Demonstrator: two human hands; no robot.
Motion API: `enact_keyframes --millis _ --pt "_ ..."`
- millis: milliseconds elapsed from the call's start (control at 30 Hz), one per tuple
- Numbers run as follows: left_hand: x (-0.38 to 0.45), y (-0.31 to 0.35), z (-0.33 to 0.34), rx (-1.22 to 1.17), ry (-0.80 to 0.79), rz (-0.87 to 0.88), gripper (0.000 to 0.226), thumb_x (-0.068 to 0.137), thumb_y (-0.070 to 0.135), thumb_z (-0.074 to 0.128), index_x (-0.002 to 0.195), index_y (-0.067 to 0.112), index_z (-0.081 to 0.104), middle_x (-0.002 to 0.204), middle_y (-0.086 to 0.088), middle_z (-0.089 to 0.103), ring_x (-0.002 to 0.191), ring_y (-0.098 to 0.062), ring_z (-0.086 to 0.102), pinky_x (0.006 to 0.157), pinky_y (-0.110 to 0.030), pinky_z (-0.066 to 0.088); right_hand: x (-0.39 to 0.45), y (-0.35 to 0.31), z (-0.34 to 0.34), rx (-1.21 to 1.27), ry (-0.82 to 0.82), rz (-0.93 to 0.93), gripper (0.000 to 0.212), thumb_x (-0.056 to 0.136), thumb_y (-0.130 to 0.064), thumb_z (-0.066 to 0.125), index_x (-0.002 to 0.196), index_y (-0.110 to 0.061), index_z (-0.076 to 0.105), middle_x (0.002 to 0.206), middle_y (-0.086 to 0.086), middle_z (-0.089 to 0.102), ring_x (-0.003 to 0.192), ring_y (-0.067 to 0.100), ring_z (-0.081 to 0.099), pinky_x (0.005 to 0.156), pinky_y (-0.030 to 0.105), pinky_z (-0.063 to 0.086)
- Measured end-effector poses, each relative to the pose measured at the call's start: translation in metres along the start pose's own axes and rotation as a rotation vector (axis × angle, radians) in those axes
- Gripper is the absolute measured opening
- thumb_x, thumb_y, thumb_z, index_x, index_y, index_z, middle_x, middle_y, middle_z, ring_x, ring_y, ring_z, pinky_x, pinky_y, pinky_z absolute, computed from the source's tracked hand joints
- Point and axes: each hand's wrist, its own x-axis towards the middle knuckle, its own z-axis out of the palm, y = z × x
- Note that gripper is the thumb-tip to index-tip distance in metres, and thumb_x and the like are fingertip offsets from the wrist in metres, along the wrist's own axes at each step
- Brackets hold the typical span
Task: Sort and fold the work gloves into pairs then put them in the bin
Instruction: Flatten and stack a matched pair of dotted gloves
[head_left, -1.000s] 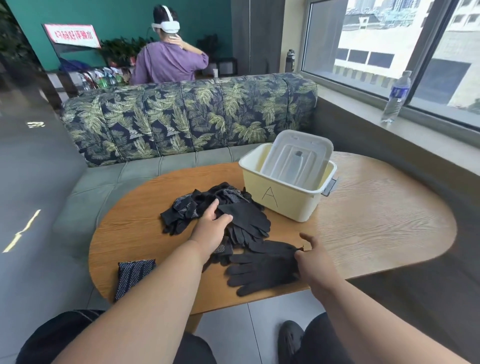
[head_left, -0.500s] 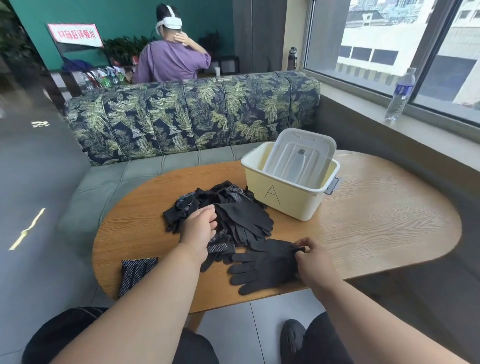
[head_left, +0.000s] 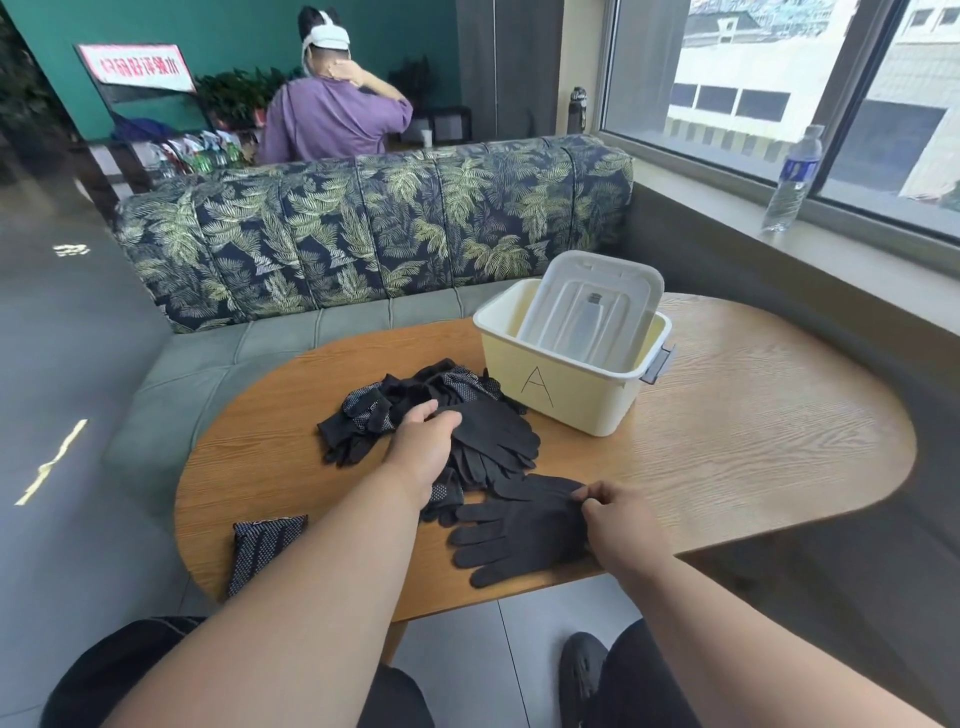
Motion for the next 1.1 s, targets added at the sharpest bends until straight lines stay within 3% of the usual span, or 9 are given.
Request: enact_keyframes --millis 267,367,433,500,600,733,833,1000,1100 --pt "0.006 0.005 0.004 -0.113 -0.084 -0.052 0.069 0.097 0.032 0.069 0.157 0.016 0.039 0.156 -0.007 0.046 0.141 -0.026 0.045 0.116 -0.041 0.038 0.005 0.002 -0.003 0.081 0.004 0.046 0.028 0.097 -0.009 0.047 0.097 -0.022 0.072 0.088 0.009 0.072 0.081 0.033 0.072 0.074 0.046 0.062" --pt "0.003 0.003 0.001 -0.183 0.08 0.066 0.053 0.096 0.029 0.071 0.145 0.014 0.057 0.142 -0.003 0.06 0.133 -0.021 0.054 0.106 -0.033 0.042 0.009 0.002 -0.005 0.134 0.006 0.056 0.028 0.098 -0.007 0.046 0.1 -0.017 0.072 0.086 0.009 0.07 0.072 0.026 0.067 0.07 0.041 0.06" --pt "-0.004 0.005 -0.009 -0.239 0.26 0.128 0.03 0.091 0.028 0.077 0.119 0.018 0.074 0.117 0.003 0.073 0.116 -0.018 0.065 0.093 -0.029 0.047 0.011 0.002 -0.006 0.139 0.007 0.063 0.029 0.097 -0.007 0.046 0.1 -0.016 0.073 0.083 0.009 0.071 0.069 0.024 0.066 0.068 0.04 0.06" --pt "-0.009 0.007 -0.027 -0.316 0.366 0.119 0.013 0.087 0.021 0.082 0.097 0.02 0.074 0.098 0.004 0.075 0.1 -0.017 0.069 0.082 -0.028 0.052 0.013 0.003 -0.007 0.143 0.008 0.068 0.028 0.097 -0.008 0.046 0.098 -0.018 0.073 0.082 0.009 0.072 0.07 0.025 0.067 0.072 0.045 0.063" --pt "-0.015 0.01 -0.06 -0.504 0.342 0.051 0.024 0.089 0.005 0.077 0.103 0.019 0.063 0.105 -0.004 0.072 0.099 -0.018 0.069 0.076 -0.027 0.054 0.014 0.001 -0.01 0.125 0.004 0.062 0.028 0.096 -0.009 0.046 0.096 -0.019 0.072 0.081 0.009 0.071 0.07 0.026 0.065 0.07 0.044 0.061" --pt "-0.032 0.008 -0.095 -0.714 0.257 -0.009 0.029 0.095 -0.004 0.063 0.108 0.021 0.057 0.11 -0.006 0.07 0.106 -0.017 0.068 0.091 -0.03 0.051 0.009 -0.008 -0.014 0.04 0.023 0.028 0.027 0.094 -0.011 0.048 0.094 -0.022 0.073 0.078 0.005 0.071 0.07 0.025 0.064 0.063 0.034 0.053" --pt "-0.043 -0.007 -0.112 -0.601 0.26 -0.071 0.024 0.094 -0.003 0.06 0.104 0.019 0.058 0.104 -0.007 0.069 0.098 -0.017 0.067 0.09 -0.031 0.052 0.002 -0.018 -0.013 0.034 0.024 -0.008 0.028 0.097 -0.011 0.049 0.096 -0.024 0.074 0.08 0.002 0.071 0.068 0.021 0.064 0.058 0.029 0.048" --pt "-0.058 -0.04 -0.117 -0.267 0.181 -0.325 0.014 0.089 0.002 0.061 0.084 0.015 0.059 0.073 0.0 0.059 0.063 -0.012 0.054 0.047 -0.019 0.043 -0.017 -0.046 -0.008 0.005 -0.022 -0.121 0.032 0.097 -0.01 0.05 0.097 -0.029 0.076 0.083 -0.008 0.072 0.063 0.012 0.061 0.046 0.016 0.046" --pt "-0.066 -0.053 -0.113 -0.184 0.118 -0.349 0.019 0.088 -0.001 0.057 0.081 0.016 0.057 0.066 0.001 0.053 0.061 -0.012 0.048 0.054 -0.022 0.033 -0.029 -0.062 -0.004 0.025 -0.031 -0.165 0.032 0.096 -0.008 0.052 0.095 -0.028 0.078 0.086 -0.011 0.074 0.066 0.007 0.061 0.048 0.011 0.044"
